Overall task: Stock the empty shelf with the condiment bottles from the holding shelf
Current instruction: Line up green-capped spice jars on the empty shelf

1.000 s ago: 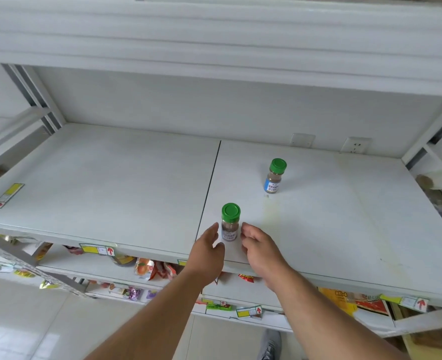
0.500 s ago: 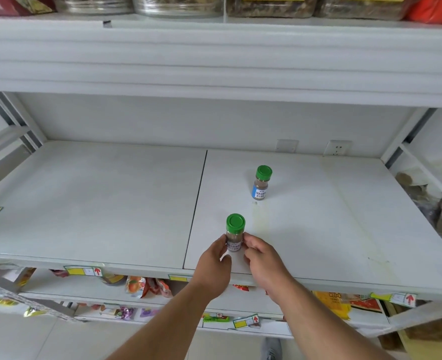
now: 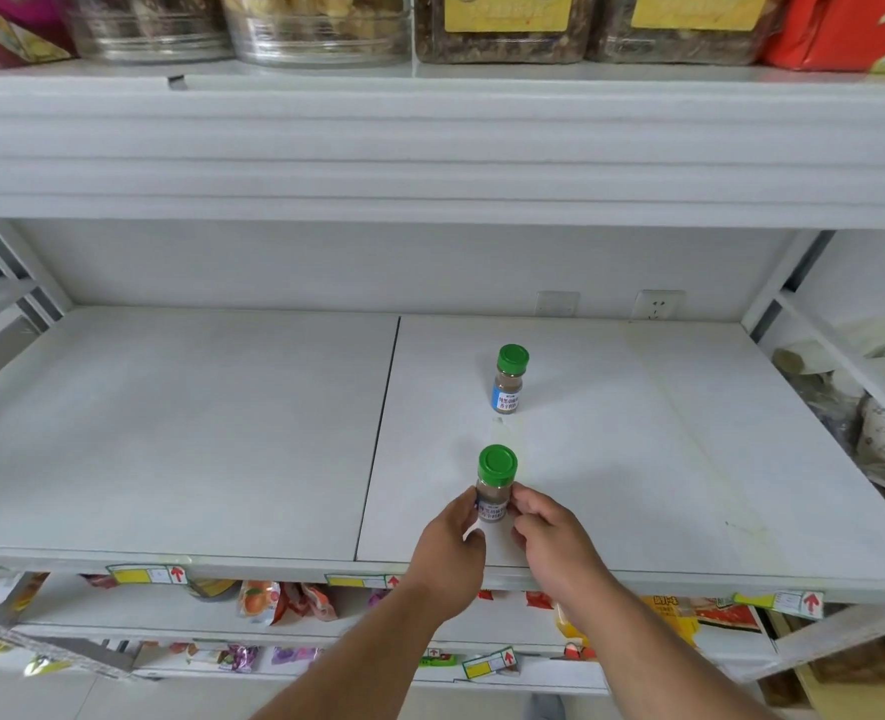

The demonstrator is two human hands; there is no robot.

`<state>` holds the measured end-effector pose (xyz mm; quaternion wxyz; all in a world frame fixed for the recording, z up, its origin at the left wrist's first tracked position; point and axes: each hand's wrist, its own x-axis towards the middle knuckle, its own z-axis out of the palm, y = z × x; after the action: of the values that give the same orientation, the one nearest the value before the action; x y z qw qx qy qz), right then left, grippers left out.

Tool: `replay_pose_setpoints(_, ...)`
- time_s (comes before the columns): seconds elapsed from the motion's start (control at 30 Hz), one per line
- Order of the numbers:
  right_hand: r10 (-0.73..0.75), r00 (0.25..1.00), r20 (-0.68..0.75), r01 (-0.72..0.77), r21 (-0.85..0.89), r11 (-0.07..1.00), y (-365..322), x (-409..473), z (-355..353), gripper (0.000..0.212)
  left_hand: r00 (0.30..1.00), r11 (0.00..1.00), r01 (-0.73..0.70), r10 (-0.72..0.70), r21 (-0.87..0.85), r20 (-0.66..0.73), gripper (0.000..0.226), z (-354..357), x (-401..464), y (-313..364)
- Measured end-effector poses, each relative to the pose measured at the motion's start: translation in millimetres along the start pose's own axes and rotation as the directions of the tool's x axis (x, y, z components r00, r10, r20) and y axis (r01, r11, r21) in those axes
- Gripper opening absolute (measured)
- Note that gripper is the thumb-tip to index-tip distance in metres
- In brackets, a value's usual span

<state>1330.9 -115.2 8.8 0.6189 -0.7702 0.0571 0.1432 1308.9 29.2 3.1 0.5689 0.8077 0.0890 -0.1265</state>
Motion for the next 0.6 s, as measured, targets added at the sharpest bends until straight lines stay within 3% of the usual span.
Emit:
replay_pose_setpoints(0.2,0.006,1.000,-0.007,-0.006,0.046,0.999,5,3,-8,0.054,1.000,1.000,-0.015,0.015,0.010,0.018,0.062,6,8,-2)
replay_pose_setpoints(0.6,-0.018,0.999,-0.033,0.020,0.070,0.997,14,7,-16,0.062,0.998,0.999,-0.043,0.043,0.008,0.040,0.062,15,14,-4)
